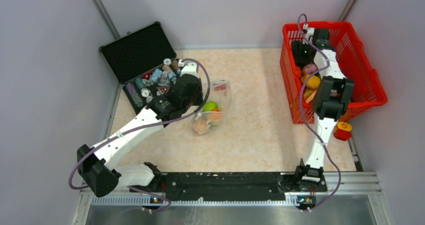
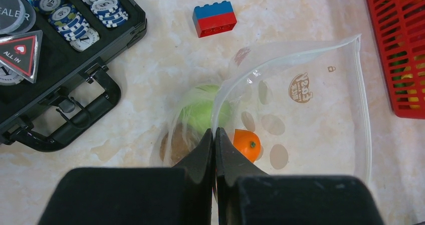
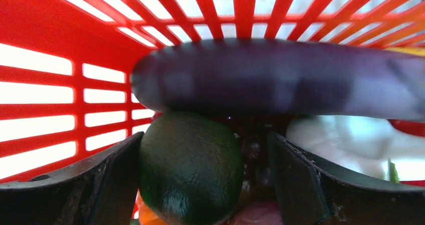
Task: Place the food in the zip-top bag and seal the zipper
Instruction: Pick up the fake fruit from the bin.
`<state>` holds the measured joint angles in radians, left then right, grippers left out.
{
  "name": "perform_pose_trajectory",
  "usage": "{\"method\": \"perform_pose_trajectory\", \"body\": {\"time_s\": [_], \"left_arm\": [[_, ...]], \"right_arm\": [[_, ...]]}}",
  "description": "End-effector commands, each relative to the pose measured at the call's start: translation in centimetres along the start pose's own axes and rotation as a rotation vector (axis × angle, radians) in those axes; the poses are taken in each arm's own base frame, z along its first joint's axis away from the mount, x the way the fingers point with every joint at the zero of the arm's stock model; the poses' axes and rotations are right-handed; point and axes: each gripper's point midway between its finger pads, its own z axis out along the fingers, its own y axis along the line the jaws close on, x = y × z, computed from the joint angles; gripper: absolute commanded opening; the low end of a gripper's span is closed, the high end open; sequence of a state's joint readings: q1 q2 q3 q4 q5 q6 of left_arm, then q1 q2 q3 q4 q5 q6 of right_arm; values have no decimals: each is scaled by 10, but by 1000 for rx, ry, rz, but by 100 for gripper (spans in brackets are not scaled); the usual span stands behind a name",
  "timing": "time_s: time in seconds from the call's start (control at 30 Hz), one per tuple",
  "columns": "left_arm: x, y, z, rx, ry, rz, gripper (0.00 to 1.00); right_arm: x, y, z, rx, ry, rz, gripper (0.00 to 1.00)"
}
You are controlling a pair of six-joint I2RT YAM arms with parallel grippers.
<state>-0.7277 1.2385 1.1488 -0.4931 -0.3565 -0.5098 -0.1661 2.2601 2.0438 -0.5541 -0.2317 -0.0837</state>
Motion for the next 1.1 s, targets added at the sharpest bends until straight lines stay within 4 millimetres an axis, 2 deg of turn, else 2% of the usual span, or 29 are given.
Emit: {"method": "perform_pose_trajectory", "body": {"time_s": [0.0,0.07,0.1,0.17,0.2,0.27,0.37,0.43,0.57,0.7,0.87,1.0,1.07], "left_arm": [[-23,-5,-8,18,-59,-13,0],[-25,-2,-10,3,-66,-13,0],[-27,0,-11,-2,-72,-12,0],[-31,1,-13,-4,-85,-16,0],[-32,1,-14,-3,-88,-17,0],[-33,1,-16,2,-89,-21,0],[-30,2,-17,6,-84,-29,0],[-28,1,-17,11,-76,-32,0],[-27,2,-19,19,-73,-36,0],[-27,1,-22,31,-78,-39,0],[-22,-8,-22,90,-49,-47,0],[-19,-18,-24,151,-6,-71,0],[-18,-22,-26,176,-4,-76,0]], "right_arm": [[7,-4,-14,1,9,-33,89],[8,12,-16,-99,11,-62,89],[1,6,-13,-60,-9,-38,86],[-3,-7,-9,-5,-39,28,73],[-6,-8,-9,-22,-56,49,64],[-13,-10,-14,-51,-105,123,54],[-25,-6,-30,-118,-197,190,40],[-42,4,-54,-188,-285,209,29],[-60,3,-90,-228,-395,261,27],[-68,-3,-121,-242,-469,301,27],[-67,-5,-155,-325,-543,385,27],[-59,5,-191,-545,-618,551,27],[-56,15,-205,-613,-623,531,28]]}}
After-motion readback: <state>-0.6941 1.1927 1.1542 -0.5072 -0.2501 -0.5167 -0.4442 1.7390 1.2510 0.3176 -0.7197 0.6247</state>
